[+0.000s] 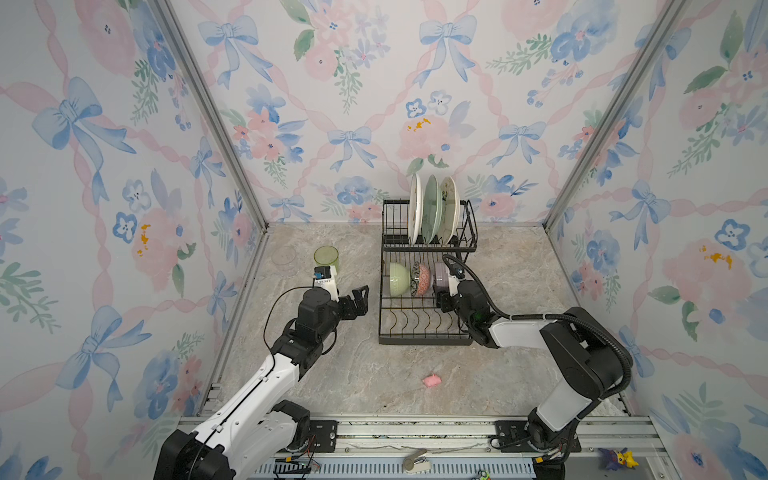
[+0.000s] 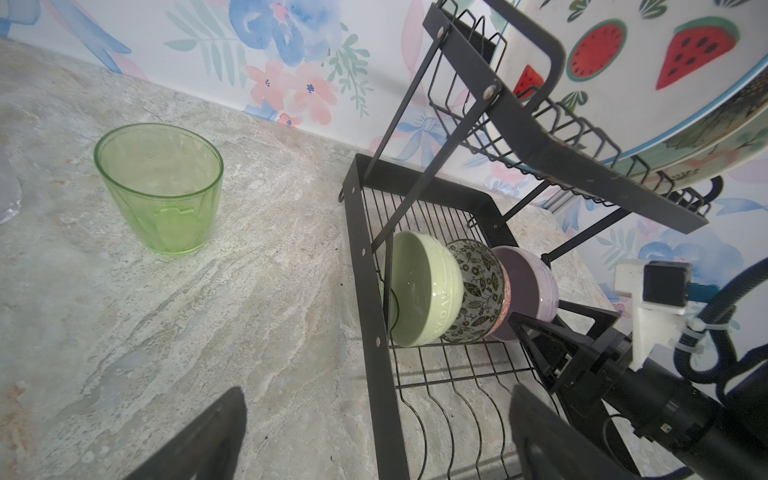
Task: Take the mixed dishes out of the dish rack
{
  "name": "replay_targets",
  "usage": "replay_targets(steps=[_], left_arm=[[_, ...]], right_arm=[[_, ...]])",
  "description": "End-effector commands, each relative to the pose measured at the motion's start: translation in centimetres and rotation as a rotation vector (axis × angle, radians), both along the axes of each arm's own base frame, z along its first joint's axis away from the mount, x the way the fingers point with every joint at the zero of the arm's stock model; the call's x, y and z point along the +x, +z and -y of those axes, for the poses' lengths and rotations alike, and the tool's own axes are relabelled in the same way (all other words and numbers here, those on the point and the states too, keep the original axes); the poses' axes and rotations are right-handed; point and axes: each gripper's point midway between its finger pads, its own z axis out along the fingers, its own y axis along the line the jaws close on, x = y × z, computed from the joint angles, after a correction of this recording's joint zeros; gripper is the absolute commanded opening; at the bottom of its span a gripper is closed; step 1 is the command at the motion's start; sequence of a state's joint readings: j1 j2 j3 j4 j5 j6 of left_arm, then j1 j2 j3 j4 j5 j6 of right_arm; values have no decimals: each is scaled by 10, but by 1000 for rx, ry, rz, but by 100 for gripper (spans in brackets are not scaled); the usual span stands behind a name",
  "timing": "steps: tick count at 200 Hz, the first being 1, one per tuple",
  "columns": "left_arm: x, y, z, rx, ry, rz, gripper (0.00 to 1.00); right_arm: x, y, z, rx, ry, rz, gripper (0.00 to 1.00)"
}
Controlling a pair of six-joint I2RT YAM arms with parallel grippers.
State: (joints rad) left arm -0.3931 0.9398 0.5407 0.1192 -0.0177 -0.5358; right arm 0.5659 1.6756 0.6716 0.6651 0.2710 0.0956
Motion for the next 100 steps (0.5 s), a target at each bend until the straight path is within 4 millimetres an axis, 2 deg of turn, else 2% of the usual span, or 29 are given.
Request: replay_targets(steps=[1, 100], left_arm=[[0, 2, 4, 3, -15, 16, 98], [7, -8, 18, -22, -67, -25, 98]], right_arm=[[-3, 33, -3, 32, -15, 83, 51], [-31, 61, 4, 78, -7, 89, 51]])
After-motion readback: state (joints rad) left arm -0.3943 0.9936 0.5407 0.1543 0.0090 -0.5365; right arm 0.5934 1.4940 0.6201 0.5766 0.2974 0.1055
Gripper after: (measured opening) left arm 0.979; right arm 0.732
